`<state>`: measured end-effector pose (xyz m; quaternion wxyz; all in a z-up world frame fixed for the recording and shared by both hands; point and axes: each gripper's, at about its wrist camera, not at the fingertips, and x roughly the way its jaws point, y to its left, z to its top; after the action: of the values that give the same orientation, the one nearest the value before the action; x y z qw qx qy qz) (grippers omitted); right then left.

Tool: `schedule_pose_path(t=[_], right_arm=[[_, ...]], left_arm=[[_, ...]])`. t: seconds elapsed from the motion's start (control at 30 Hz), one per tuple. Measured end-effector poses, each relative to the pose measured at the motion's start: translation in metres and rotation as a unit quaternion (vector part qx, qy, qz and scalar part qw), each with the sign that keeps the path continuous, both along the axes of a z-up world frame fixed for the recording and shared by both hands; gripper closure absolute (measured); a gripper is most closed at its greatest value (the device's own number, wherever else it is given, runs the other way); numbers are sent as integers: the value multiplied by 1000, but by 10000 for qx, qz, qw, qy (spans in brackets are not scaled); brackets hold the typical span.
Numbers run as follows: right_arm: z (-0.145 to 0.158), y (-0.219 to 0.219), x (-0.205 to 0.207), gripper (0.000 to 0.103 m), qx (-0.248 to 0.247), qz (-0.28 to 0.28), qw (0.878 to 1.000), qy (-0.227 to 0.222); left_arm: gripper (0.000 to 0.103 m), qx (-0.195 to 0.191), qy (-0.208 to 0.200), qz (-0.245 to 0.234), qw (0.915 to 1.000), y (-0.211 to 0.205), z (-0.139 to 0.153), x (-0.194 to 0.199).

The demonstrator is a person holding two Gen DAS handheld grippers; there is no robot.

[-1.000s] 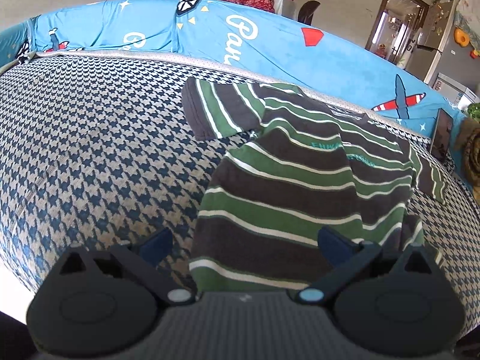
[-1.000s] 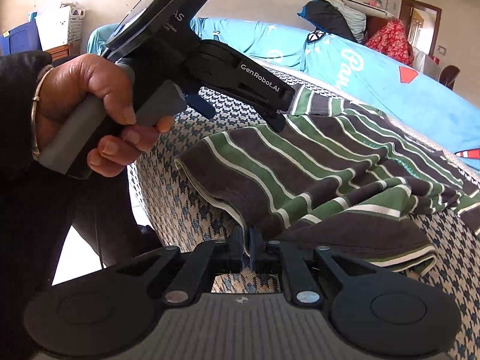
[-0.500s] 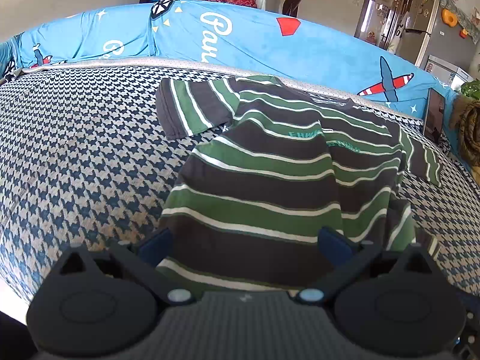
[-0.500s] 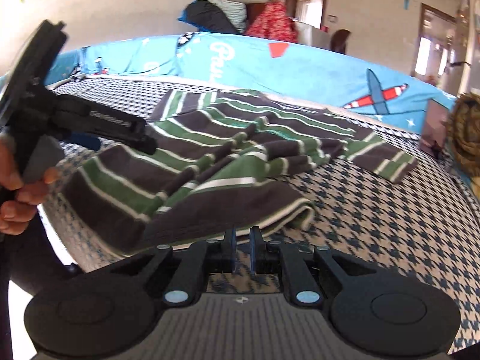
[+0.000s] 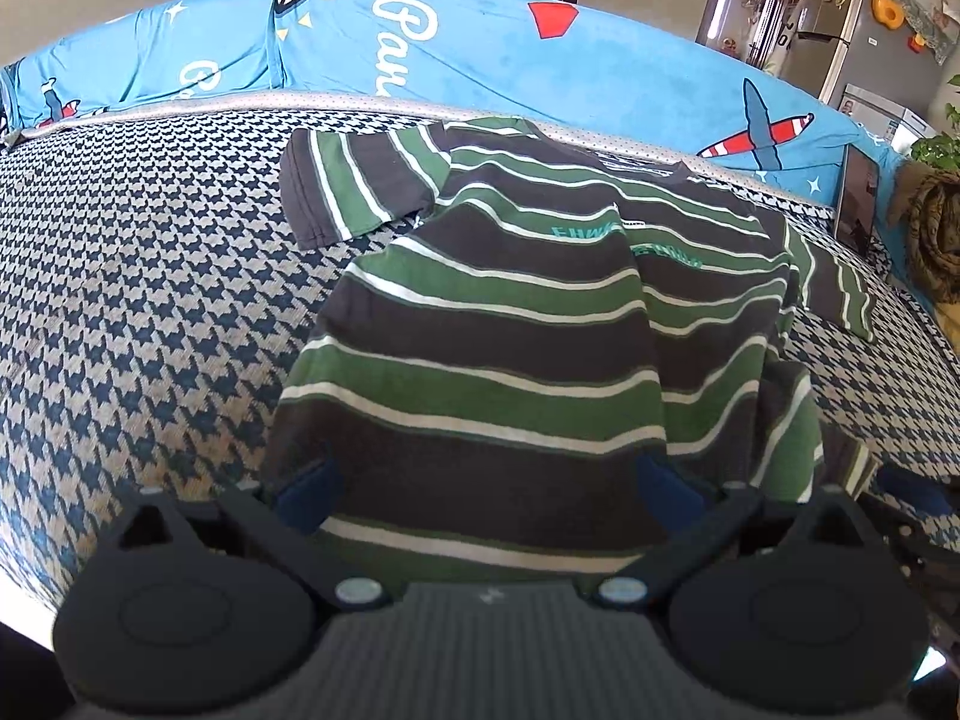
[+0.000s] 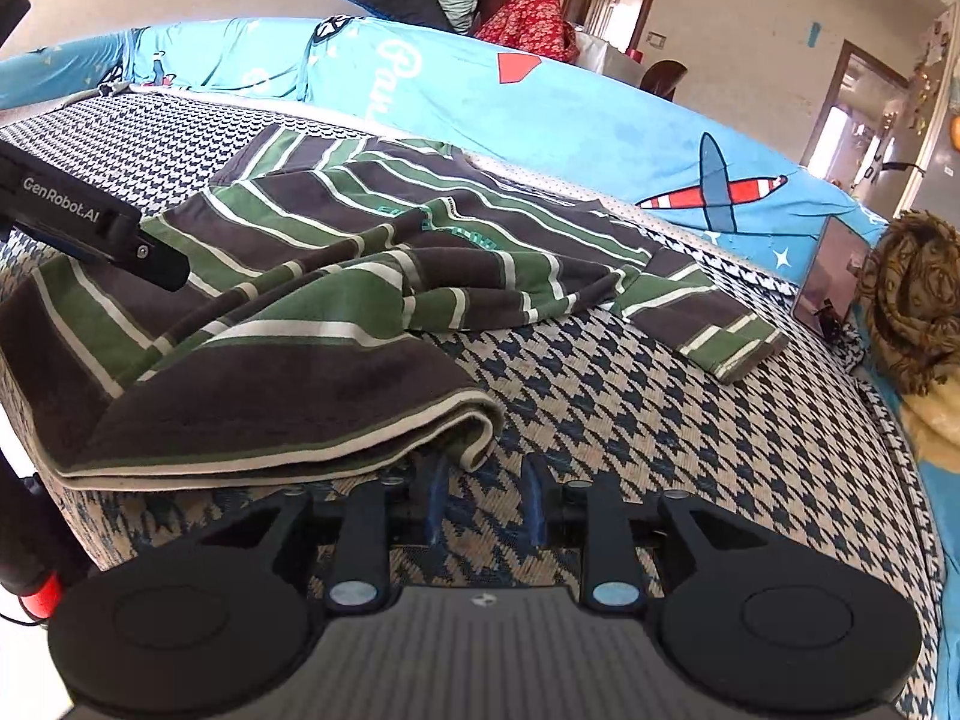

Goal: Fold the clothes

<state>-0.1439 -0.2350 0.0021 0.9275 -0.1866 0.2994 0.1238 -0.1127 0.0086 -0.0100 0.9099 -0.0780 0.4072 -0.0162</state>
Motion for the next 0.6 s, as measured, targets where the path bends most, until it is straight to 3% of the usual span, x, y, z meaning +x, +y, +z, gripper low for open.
schedule_pose_path(t=[0.1, 0.23, 0.33, 0.43, 0.6], right_arm=[[-1, 4, 9, 66, 47, 199, 9998, -48], [-5, 6, 19, 66, 228, 247, 9994, -24], [-6, 6, 21, 77, 421, 264, 9988, 50], [-5, 7, 17, 97, 438, 224, 9988, 2], [14, 4, -7, 98, 384, -49, 9988, -290]], left_arm=[[0, -19, 78, 27, 10000, 1, -4, 2], [0, -10, 128, 54, 9999, 3, -7, 3], [0, 40, 131, 44, 9999, 2, -8, 4], [0, 85, 134, 48, 9999, 1, -8, 4], [0, 37, 140, 68, 9999, 2, -7, 4]])
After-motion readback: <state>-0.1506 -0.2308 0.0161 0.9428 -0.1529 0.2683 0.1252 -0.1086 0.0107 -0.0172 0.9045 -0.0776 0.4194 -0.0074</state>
